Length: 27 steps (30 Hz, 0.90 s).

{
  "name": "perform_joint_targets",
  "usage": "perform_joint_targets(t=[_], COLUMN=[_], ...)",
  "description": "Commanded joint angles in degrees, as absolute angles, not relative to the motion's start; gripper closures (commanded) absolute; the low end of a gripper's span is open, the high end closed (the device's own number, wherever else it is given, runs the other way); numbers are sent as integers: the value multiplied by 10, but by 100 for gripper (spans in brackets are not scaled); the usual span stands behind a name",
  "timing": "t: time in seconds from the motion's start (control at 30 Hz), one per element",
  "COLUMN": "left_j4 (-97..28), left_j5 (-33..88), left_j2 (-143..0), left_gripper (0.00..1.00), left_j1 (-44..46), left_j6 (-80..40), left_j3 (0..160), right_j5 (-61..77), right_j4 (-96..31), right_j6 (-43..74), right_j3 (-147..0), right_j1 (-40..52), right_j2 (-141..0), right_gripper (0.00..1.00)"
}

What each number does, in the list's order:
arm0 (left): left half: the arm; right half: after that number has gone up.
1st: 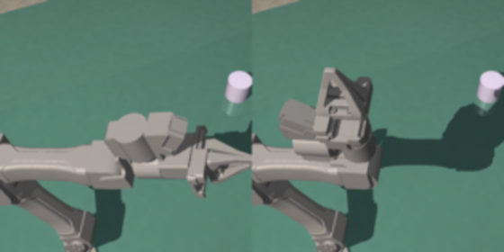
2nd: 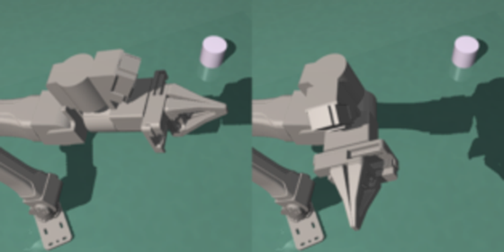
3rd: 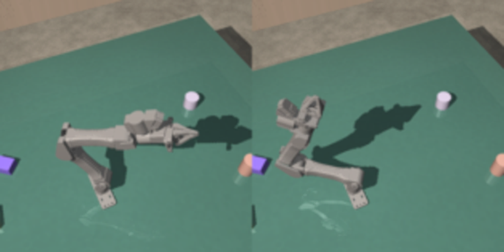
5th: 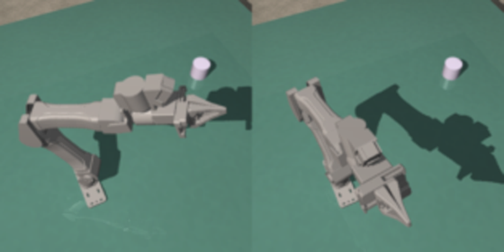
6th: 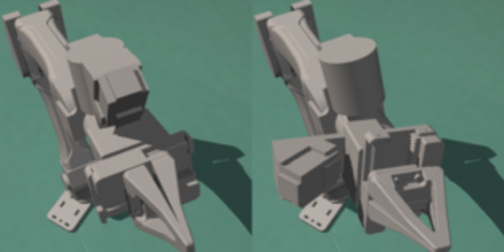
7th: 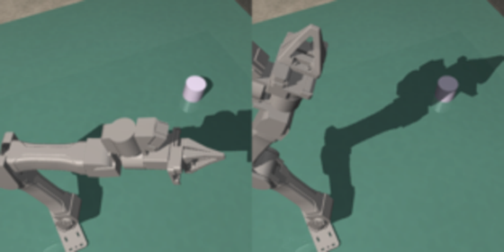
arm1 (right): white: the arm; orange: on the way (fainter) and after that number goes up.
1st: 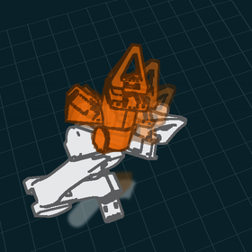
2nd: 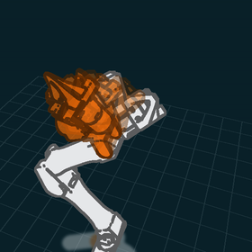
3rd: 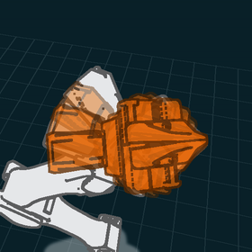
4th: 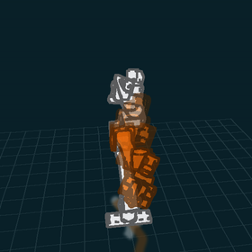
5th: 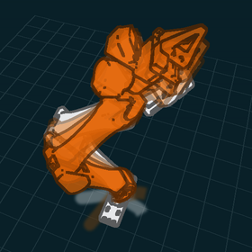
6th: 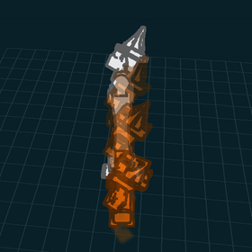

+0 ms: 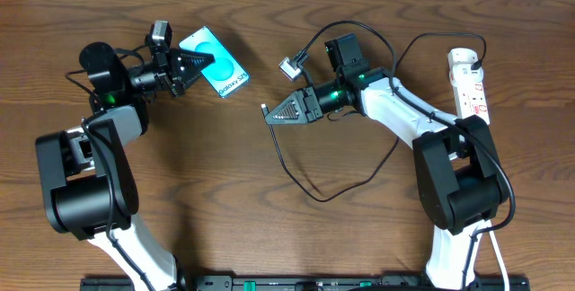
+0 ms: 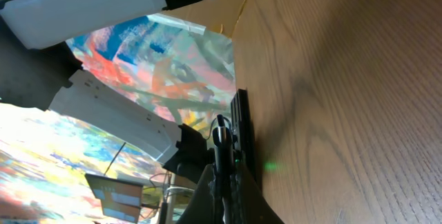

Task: Plug charger to phone and switch on socket
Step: 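Bring the phone's bottom edge toward the connector in the right gripper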

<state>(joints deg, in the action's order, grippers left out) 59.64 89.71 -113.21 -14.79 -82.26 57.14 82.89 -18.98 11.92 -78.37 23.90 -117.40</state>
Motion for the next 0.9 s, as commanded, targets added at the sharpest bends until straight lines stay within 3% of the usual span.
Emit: perform_joint_targets(t=[0.0, 0.17, 0.4, 0.7, 0.87], left_j4=[601, 597, 440, 209, 18], left_j5=[901, 886, 757, 754, 675], left_j2=[-1129, -1129, -1129, -1129, -1129], left_gripper=[93, 93, 93, 93, 93], left_j1=[-147, -147, -147, -130, -115], left_j6=[-848, -848, -794, -545, -399], left_j3=[586, 586, 587, 601, 601], right_j5=[839, 840, 840, 840, 842], right_j4=[-189, -189, -188, -179, -175], right_j6=[109, 111, 120, 120, 122], right_j3=[-788, -788, -788, -788, -788], right_j1=[239, 237, 238, 235, 236], right_j2=[-1174, -1174, -1174, -1174, -1174], right_gripper=[99, 99, 99, 99, 99])
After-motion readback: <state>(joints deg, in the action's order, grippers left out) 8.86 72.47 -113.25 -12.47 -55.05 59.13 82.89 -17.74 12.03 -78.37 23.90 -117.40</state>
